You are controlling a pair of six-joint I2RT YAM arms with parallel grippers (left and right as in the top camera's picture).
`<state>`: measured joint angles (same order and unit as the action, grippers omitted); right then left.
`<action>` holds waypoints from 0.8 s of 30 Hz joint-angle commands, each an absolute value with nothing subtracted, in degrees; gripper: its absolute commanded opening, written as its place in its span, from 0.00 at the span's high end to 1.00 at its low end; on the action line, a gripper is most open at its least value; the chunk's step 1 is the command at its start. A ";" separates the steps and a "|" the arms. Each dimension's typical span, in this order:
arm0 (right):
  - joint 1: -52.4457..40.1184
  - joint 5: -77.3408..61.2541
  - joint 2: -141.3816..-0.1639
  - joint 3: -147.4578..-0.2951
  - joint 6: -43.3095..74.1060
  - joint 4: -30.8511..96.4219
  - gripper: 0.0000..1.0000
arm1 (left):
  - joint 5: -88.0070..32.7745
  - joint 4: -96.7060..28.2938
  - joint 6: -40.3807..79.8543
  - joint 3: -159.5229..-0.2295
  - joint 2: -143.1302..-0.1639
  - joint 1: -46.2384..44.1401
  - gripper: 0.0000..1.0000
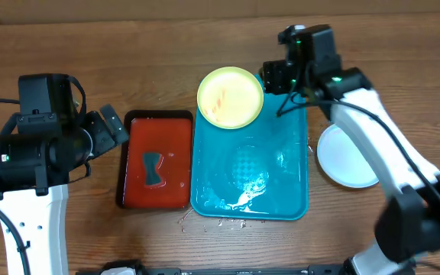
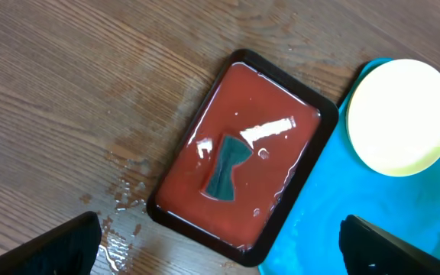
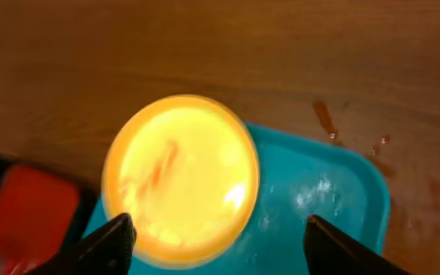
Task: Clean dirty plates on tray and stack at the side
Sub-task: 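Grasp the remaining yellow plate rim with the right gripper and slide it down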
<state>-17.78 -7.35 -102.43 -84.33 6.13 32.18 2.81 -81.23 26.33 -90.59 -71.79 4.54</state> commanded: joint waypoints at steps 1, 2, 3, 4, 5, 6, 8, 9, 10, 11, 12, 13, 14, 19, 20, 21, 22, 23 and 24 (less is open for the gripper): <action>-17.87 -4.01 -111.28 -84.75 4.19 27.38 0.27 | 3.53 -81.21 25.69 -91.59 -71.99 4.49 0.00; -17.82 -4.01 -113.32 -84.75 4.19 25.87 0.26 | 3.53 -81.21 25.69 -91.59 -71.99 4.43 0.00; -17.82 -4.19 -116.51 -84.75 4.23 23.49 0.26 | 3.38 -81.19 25.69 -91.59 -71.99 4.43 0.00; -17.82 -4.16 -118.43 -84.75 4.23 22.31 0.26 | 3.40 -81.19 25.69 -91.59 -72.01 4.45 0.00; -17.82 -4.14 -119.94 -84.75 4.21 21.39 0.26 | 3.40 -81.17 25.69 -91.59 -72.01 4.56 0.00; -17.82 -4.10 -120.95 -84.75 4.21 20.95 0.26 | 3.40 -81.19 25.69 -91.59 -72.05 4.58 0.00; -17.82 -4.10 -123.59 -84.75 4.23 20.03 0.27 | 3.38 -81.19 25.69 -91.59 -72.07 4.45 0.00; -17.82 -4.10 -124.49 -84.75 4.23 19.97 0.32 | 3.38 -81.19 25.69 -91.59 -72.07 4.43 0.00; -17.85 -4.12 -125.23 -84.75 4.25 20.03 0.49 | 3.40 -81.19 25.69 -91.59 -72.10 4.45 0.00; -17.82 -4.12 -125.34 -84.75 4.25 20.49 0.73 | 3.40 -81.17 25.69 -91.59 -72.10 4.58 0.00; -17.82 -4.10 -125.34 -84.75 4.25 20.95 0.87 | 3.38 -81.19 25.69 -91.59 -72.12 4.58 0.00; -17.82 -4.16 -125.19 -84.79 4.34 21.41 0.96 | 3.38 -81.21 25.69 -91.59 -72.14 4.49 0.00; -17.82 -4.45 -124.75 -84.84 4.67 21.98 0.96 | 3.36 -81.19 25.71 -91.59 -72.14 4.43 0.00; -17.56 -8.10 -120.16 -84.84 4.69 27.00 0.96 | 3.38 -81.19 25.69 -91.59 -72.38 4.49 0.00; -17.56 -8.71 -118.43 -84.86 4.71 28.49 0.96 | 3.38 -81.19 25.69 -91.59 -72.38 4.49 0.00; -17.56 -8.67 -116.84 -84.86 5.15 29.82 0.96 | 3.38 -81.19 25.69 -91.59 -72.38 4.49 0.00; -17.56 -8.64 -113.47 -84.86 6.37 32.45 0.96 | 3.38 -81.19 25.69 -91.59 -72.38 4.49 0.00; -17.56 -8.60 -111.04 -84.84 7.27 34.37 0.96 | 3.38 -81.19 25.69 -91.59 -72.38 4.49 0.00; -17.56 -8.62 -108.84 -84.86 7.79 36.12 0.96 | 3.38 -81.19 25.69 -91.59 -72.38 4.49 0.00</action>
<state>-17.65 -7.73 -119.02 -84.66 5.54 33.54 2.81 -81.19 26.33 -90.59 -72.16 4.54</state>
